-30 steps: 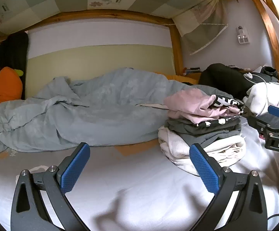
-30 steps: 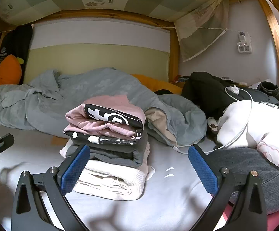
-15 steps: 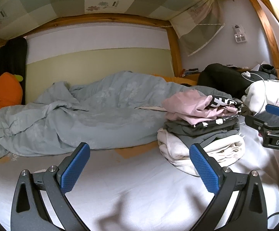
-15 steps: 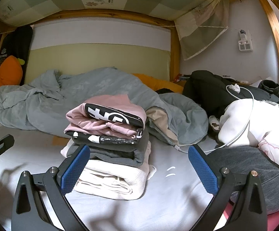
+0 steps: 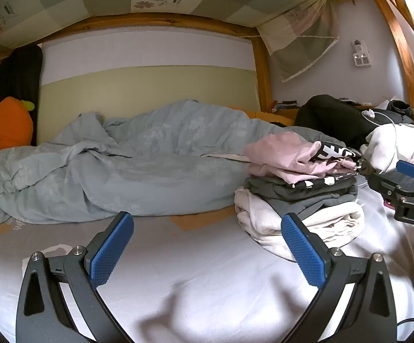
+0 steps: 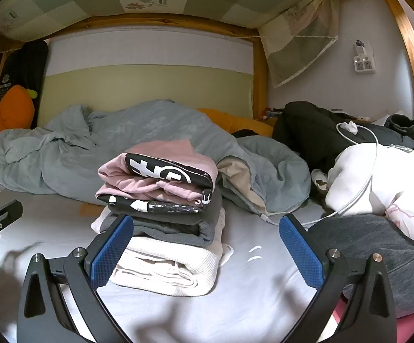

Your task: Fold small clothes

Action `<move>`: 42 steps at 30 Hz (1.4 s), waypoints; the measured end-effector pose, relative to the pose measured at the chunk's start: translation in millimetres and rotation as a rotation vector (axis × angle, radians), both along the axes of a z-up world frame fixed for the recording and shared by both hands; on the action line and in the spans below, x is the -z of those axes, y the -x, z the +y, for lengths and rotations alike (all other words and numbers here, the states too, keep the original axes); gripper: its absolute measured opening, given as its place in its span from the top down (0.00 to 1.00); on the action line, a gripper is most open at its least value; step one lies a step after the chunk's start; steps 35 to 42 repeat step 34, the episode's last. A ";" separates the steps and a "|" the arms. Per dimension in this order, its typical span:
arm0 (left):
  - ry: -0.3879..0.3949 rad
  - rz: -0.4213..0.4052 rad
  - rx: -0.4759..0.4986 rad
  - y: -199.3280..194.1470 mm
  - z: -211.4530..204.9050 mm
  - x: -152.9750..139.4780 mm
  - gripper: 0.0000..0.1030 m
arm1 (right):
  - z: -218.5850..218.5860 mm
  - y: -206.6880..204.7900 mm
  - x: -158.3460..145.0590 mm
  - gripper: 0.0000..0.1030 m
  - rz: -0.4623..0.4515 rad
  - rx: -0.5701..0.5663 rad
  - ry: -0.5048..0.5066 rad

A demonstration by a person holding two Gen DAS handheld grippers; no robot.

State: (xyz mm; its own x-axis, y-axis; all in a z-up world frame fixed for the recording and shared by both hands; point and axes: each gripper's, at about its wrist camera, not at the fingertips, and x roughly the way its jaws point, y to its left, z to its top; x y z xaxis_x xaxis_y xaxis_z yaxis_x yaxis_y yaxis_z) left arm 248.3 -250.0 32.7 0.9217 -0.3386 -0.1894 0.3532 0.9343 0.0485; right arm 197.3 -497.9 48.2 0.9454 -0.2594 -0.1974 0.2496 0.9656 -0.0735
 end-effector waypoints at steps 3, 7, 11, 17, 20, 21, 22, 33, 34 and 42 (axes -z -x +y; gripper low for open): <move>-0.002 0.003 0.000 -0.1 0.0 0.0 0.01 | 0.3 0.6 -0.2 0.01 0.000 0.000 0.003; -0.004 0.000 0.001 -0.4 -0.3 -0.1 0.01 | 0.5 2.1 -0.3 0.01 -0.007 -0.002 0.008; -0.007 0.001 0.003 -1.0 -0.2 0.8 0.01 | 2.0 1.5 0.3 0.01 -0.006 -0.010 0.010; -0.010 0.000 0.003 -1.2 -0.2 0.8 0.01 | 1.6 0.8 0.2 0.01 -0.006 -0.012 0.008; -0.007 0.000 0.003 -1.1 -0.2 0.7 0.01 | 1.9 1.6 -0.1 0.01 -0.004 -0.015 0.003; -0.007 0.000 0.003 -1.0 0.0 0.6 0.01 | 2.9 3.5 0.1 0.01 -0.005 -0.016 -0.001; -0.006 0.001 0.004 -1.1 0.1 0.6 0.01 | 3.9 4.5 0.0 0.01 -0.008 -0.016 0.000; -0.023 0.009 0.006 -1.6 -2.5 2.5 0.01 | 15.7 12.6 -0.9 0.01 -0.015 -0.015 0.021; -0.027 0.011 0.007 -1.6 -3.2 3.0 0.01 | 15.9 13.8 -1.0 0.01 -0.018 -0.014 0.019; -0.027 0.011 0.007 -1.6 -3.2 3.0 0.01 | 15.9 13.8 -1.0 0.01 -0.018 -0.014 0.019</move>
